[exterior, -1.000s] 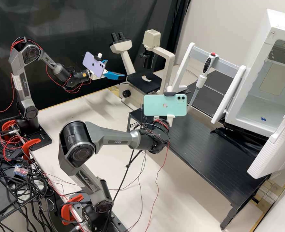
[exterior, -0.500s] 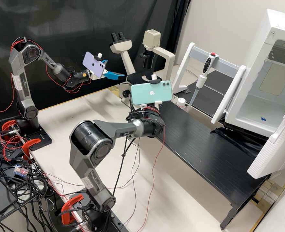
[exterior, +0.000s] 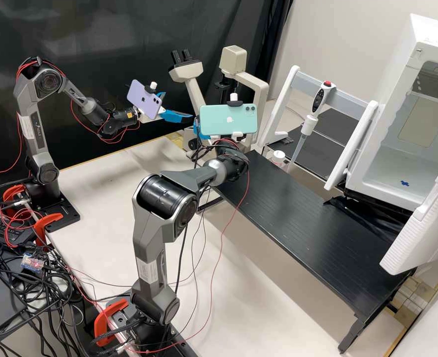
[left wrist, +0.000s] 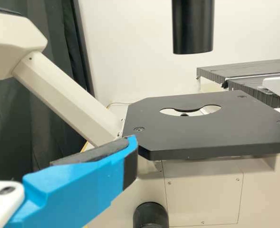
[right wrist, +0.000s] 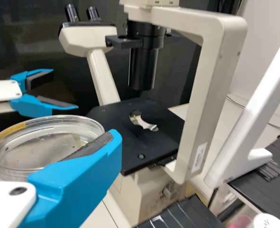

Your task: Move the petri dish to the microscope

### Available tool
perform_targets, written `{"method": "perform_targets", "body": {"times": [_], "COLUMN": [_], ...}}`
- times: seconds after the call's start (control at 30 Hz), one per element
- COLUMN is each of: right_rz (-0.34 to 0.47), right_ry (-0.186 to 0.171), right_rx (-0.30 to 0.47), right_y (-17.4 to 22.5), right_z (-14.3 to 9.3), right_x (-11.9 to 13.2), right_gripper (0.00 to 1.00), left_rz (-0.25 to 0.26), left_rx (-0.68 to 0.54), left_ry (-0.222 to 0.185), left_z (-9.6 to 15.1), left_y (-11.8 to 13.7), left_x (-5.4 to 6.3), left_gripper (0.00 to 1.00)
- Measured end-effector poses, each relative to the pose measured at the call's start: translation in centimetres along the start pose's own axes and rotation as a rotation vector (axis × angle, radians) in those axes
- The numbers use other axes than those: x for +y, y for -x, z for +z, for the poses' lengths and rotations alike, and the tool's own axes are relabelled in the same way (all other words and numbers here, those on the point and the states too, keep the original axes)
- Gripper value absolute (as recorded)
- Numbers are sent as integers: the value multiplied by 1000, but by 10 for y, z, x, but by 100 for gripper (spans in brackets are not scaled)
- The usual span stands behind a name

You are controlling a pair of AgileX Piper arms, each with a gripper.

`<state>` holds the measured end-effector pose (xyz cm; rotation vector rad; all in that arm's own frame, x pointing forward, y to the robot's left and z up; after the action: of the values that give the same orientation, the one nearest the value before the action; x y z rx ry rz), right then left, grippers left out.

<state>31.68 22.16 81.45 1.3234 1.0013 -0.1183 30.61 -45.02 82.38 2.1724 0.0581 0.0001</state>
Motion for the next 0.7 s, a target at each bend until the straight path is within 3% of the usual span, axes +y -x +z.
{"method": "perform_targets", "body": {"times": [0.07,0.37,0.7], "right_rz": [11,24,17], "right_ry": [-12,-7,23], "right_rx": [0,-11,-2], "right_y": [0,-11,-53], "right_z": [-2,2,-10], "right_x": [4,11,13], "right_gripper": [0,0,0], "left_rz": [0,0,0], "left_rx": [0,0,0], "left_ry": [0,0,0], "left_z": [0,0,0], "left_y": [0,0,0], "left_x": [0,0,0], "left_gripper": [100,100,100]}}
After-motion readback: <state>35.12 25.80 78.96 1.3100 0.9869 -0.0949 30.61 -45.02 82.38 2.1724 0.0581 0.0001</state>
